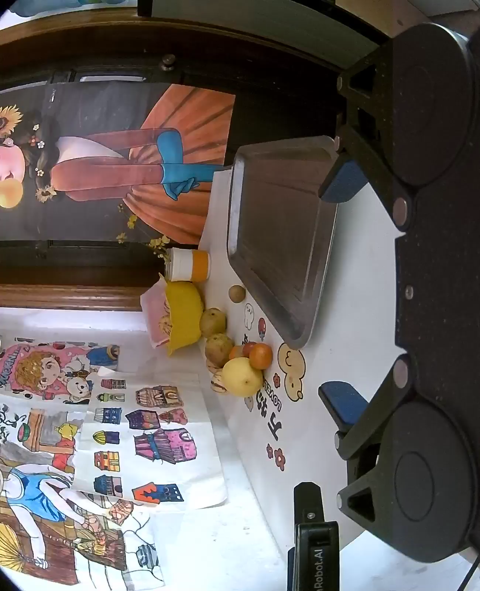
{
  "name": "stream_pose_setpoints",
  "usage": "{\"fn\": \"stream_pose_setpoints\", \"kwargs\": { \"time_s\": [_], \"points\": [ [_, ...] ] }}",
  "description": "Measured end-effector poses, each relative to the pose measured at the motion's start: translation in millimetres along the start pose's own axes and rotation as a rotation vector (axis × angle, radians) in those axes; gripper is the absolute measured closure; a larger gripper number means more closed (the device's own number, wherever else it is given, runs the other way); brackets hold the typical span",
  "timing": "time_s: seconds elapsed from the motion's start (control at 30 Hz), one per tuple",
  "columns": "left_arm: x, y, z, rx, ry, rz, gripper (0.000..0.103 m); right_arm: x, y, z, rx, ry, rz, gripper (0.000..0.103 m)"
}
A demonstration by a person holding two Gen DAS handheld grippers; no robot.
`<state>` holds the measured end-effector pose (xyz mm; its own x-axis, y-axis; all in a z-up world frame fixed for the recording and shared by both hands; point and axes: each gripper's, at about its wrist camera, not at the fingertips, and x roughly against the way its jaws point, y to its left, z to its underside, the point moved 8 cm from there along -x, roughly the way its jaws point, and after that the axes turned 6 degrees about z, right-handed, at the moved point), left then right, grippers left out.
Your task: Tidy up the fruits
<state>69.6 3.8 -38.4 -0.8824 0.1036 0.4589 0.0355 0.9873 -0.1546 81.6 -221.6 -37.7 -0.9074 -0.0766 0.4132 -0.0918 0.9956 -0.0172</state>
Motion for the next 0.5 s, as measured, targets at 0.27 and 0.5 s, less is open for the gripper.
{"fn": "stream_pose_setpoints", "kwargs": {
  "time_s": [0.27, 0.5],
  "points": [
    [-0.2, 0.1, 0.0, 0.0, 0.0, 0.001, 0.001, 0.4, 0.9, 0.8, 0.003, 0.001, 0.001, 0.001],
    [-0.1, 0.4, 0.1, 0.0, 0.0, 0.0, 0.001, 0.4, 1.5, 1.0, 0.006, 0.002, 0.002, 0.001]
  ]
}}
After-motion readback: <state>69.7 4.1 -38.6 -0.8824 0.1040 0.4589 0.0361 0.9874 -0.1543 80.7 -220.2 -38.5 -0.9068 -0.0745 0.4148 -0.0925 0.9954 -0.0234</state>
